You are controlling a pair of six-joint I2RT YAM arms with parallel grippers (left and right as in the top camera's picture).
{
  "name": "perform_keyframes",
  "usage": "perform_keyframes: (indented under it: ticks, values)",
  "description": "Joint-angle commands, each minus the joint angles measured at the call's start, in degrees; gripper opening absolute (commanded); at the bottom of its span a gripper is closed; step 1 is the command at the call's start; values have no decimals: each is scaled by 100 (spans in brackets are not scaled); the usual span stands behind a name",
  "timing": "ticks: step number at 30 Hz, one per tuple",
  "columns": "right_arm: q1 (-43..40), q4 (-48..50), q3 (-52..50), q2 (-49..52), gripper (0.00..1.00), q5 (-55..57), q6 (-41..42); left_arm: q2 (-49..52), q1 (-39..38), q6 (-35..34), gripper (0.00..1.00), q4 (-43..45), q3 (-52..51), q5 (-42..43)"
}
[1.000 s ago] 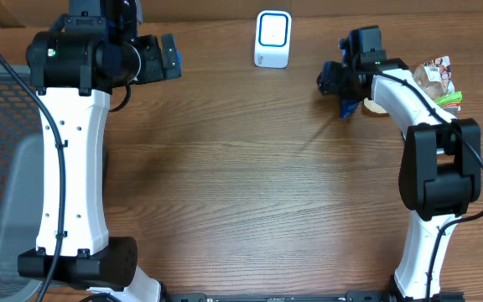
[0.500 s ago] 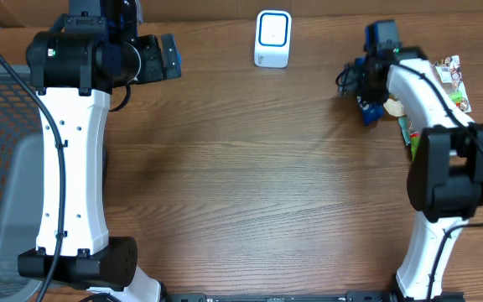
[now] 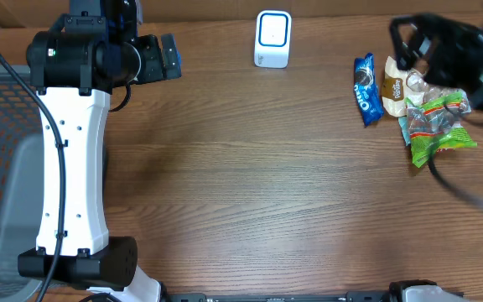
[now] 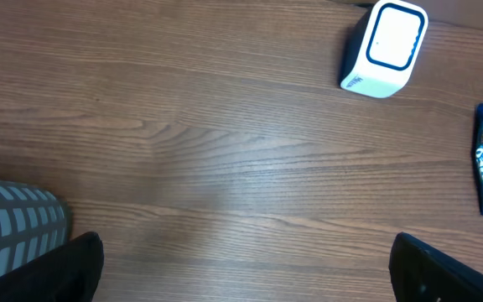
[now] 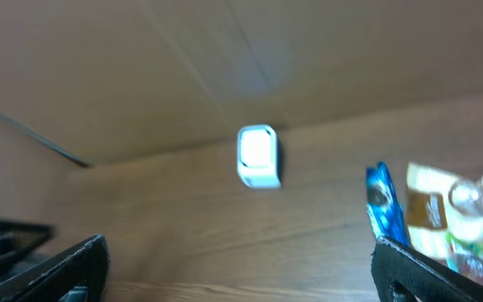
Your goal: Scan the item barcode
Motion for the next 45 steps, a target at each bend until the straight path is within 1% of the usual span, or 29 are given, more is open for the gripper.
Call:
perform_keyframes:
  ticks: [1,3,6,8,12,14,15,16,20,24,27,29,32,33,35,39,42,45]
  values:
    - [2,-33,-13,-393,100,-46,-15,9,-37,-98,99,17,33,17]
    - [2,-103,-13,-621,100,-22,-22,9,-33,-98,100,17,33,17]
    - [2,-341,-13,-894,100,570,-192,9,-33,-98,100,15,33,20]
    - [2,-717,-13,-1073,100,940,-190,9,-33,-98,100,17,33,17]
    - [2,-1541,-90,-1154,100,1226,-184,9,-33,-98,100,15,33,17]
    - [2,-1578,-339,-1139,100,1408,-164,9,-33,-98,100,15,33,17]
    - [-4,-1255,-723,-1244,100,1580,-166,9,-33,-98,99,15,33,17]
    - [-4,-262,-1665,-1620,100,1880,-173,9,-33,-98,100,17,33,17]
    - [-2,1314,-3285,-2391,100,1954,-317,9,-33,-98,99,17,33,17]
    - [-4,3082,-5248,-3460,100,1978,-376,9,-33,-98,100,17,33,17]
    - [-4,4006,-6369,-4116,100,1976,-481,9,-33,-98,100,17,33,20]
    - [-4,4787,-7495,-4815,100,1976,-501,9,-33,-98,100,15,33,17]
    - [-2,5571,-8644,-5560,100,1974,-498,9,-33,-98,100,17,33,20]
    - [-2,5967,-9195,-5934,100,1974,-498,9,-33,-98,100,15,33,17]
    - [-2,6393,-9816,-6371,100,1974,-498,9,-33,-98,100,17,33,20]
    - [-2,6839,-10743,-7038,100,1928,-492,9,-33,-98,99,17,33,17]
    - [-2,7088,-11224,-7300,100,1818,-490,9,-33,-98,100,15,33,20]
    - [-2,7370,-11637,-7359,100,1705,-470,9,-33,-98,100,17,33,20]
